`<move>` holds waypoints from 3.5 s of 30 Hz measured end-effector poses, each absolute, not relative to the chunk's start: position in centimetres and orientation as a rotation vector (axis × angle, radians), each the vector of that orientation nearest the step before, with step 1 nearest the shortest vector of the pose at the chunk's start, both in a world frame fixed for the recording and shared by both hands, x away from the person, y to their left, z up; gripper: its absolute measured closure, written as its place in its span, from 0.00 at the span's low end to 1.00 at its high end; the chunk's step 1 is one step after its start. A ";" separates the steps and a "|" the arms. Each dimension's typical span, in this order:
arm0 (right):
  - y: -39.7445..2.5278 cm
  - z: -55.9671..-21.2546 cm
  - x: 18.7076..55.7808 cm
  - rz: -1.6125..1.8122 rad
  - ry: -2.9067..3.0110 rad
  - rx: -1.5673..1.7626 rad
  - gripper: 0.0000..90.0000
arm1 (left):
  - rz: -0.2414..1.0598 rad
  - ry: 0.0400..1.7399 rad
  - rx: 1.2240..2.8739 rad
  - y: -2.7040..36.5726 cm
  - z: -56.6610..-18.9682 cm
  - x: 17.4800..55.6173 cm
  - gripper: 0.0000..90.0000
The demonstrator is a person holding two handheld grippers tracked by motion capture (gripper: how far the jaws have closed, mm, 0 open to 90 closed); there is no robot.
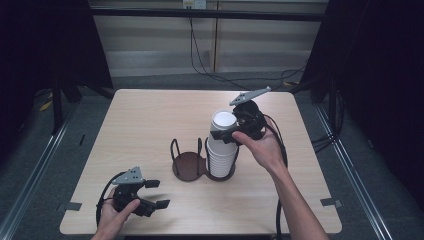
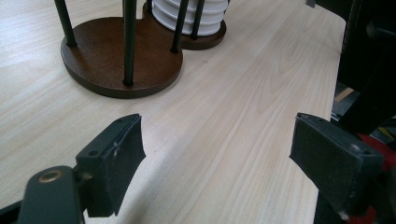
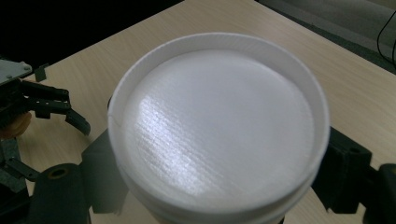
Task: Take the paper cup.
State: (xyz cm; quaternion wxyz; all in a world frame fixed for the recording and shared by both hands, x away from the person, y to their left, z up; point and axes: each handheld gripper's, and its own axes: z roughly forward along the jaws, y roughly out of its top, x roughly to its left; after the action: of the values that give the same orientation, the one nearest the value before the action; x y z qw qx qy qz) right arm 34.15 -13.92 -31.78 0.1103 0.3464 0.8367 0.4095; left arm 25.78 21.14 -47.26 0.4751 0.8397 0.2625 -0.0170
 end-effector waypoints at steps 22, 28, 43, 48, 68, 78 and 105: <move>-15.1 -29.2 33.6 1.319 2.404 0.964 0.24 | -0.040 0.648 2.065 21.1 -47.3 25.9 0.19; -15.1 -28.5 33.3 1.338 2.380 0.941 0.24 | -0.046 0.636 2.071 21.1 -47.4 25.9 0.19; -15.7 -27.3 32.8 1.400 2.316 0.927 0.25 | -0.048 0.635 2.071 21.1 -47.3 25.9 0.19; -15.9 -26.9 32.7 1.419 2.294 0.919 0.25 | -0.046 0.636 2.070 21.2 -47.3 25.9 0.19; -17.1 -26.0 31.8 1.555 2.175 0.898 0.25 | -0.039 0.640 2.075 21.1 -47.3 25.8 0.19; -17.6 -25.6 31.5 1.610 2.139 0.891 0.25 | -0.036 0.637 2.076 21.2 -47.3 25.8 0.19; -20.4 -24.9 29.4 1.713 2.063 0.887 0.25 | -0.011 0.618 2.011 21.3 -47.0 25.8 0.18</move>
State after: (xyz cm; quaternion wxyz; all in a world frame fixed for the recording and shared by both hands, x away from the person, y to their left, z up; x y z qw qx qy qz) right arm 29.40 -20.42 -24.94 0.1582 0.3101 0.7212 0.5989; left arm 25.84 21.30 -46.98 0.4958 0.8301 0.2551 -0.0047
